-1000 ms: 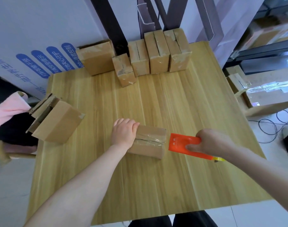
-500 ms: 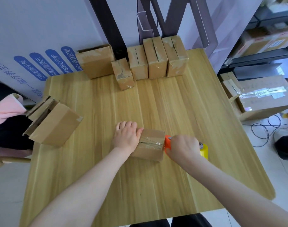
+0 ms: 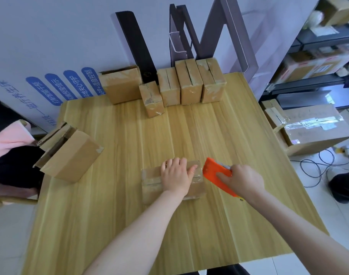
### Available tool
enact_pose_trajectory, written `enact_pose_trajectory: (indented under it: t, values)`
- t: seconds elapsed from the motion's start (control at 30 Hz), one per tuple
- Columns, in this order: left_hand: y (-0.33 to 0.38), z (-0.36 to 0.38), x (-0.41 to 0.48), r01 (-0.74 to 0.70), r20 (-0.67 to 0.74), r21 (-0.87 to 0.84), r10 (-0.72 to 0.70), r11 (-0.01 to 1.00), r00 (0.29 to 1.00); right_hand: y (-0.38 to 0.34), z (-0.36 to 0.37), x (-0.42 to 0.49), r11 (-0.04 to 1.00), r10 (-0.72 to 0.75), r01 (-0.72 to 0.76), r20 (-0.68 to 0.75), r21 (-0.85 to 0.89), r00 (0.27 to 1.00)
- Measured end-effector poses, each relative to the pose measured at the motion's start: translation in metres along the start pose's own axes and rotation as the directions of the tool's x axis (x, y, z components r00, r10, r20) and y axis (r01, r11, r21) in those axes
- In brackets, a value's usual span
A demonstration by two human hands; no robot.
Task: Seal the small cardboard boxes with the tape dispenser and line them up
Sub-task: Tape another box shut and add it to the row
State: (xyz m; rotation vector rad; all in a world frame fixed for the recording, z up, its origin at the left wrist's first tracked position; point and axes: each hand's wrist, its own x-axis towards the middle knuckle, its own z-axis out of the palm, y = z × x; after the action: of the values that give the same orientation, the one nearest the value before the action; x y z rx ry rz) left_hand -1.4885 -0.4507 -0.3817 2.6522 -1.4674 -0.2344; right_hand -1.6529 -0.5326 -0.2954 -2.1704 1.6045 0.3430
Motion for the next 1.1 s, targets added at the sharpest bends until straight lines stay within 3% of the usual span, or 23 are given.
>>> enact_pose_trajectory:
  t: [0.1,0.2,0.33,0.47,0.6,0.63,0.7,0.73,0.77,0.83,0.93,1.1]
  values:
    - [-0.002,-0.005,0.001,0.152,0.020,-0.006,-0.152,0.988,0.988,0.016,-0.008,-0.011,0.968,0.020,-0.010,-0.038,0.252,0.999]
    - [-0.012,-0.013,0.005,0.379,0.099,-0.054,-0.373,0.924,0.922,0.019,-0.015,-0.024,0.845,-0.012,0.032,-0.041,0.534,0.999]
    - [-0.033,-0.025,-0.002,0.476,0.188,-0.133,-0.450,0.869,0.873,0.014,-0.023,-0.039,0.653,-0.050,0.060,-0.036,0.755,0.998]
    - [-0.046,-0.032,-0.025,0.531,0.256,-0.266,-0.472,0.805,0.844,0.005,-0.031,-0.050,0.589,-0.115,0.106,-0.047,0.801,0.992]
    - [-0.048,-0.066,-0.014,0.345,0.144,-0.483,-0.316,0.805,0.938,-0.001,-0.040,-0.060,0.570,-0.186,0.181,-0.089,0.801,0.978]
    - [-0.045,-0.084,-0.009,0.305,0.147,-0.612,-0.274,0.730,0.950,-0.003,-0.042,-0.062,0.561,-0.205,0.198,-0.096,0.804,0.974]
    - [-0.036,-0.125,-0.006,0.358,0.319,-0.831,-0.164,0.426,0.934,-0.007,-0.047,-0.067,0.544,-0.236,0.228,-0.114,0.807,0.965]
    - [-0.032,-0.143,-0.008,0.421,0.416,-0.858,-0.081,0.295,0.906,-0.009,-0.049,-0.069,0.540,-0.246,0.241,-0.122,0.806,0.962]
    - [-0.030,-0.157,-0.010,0.465,0.478,-0.853,0.000,0.235,0.878,-0.011,-0.051,-0.070,0.542,-0.253,0.249,-0.127,0.803,0.959]
    - [-0.031,-0.172,-0.013,0.469,0.494,-0.859,0.090,0.205,0.865,-0.015,-0.052,-0.072,0.563,-0.266,0.268,-0.135,0.782,0.954]
    - [-0.033,-0.183,-0.019,0.420,0.438,-0.894,0.114,0.154,0.892,-0.019,-0.053,-0.073,0.645,-0.284,0.319,-0.170,0.694,0.944]
    - [-0.037,-0.186,-0.023,0.380,0.408,-0.904,0.133,0.196,0.903,-0.021,-0.051,-0.069,0.694,-0.318,0.377,-0.209,0.613,0.925]
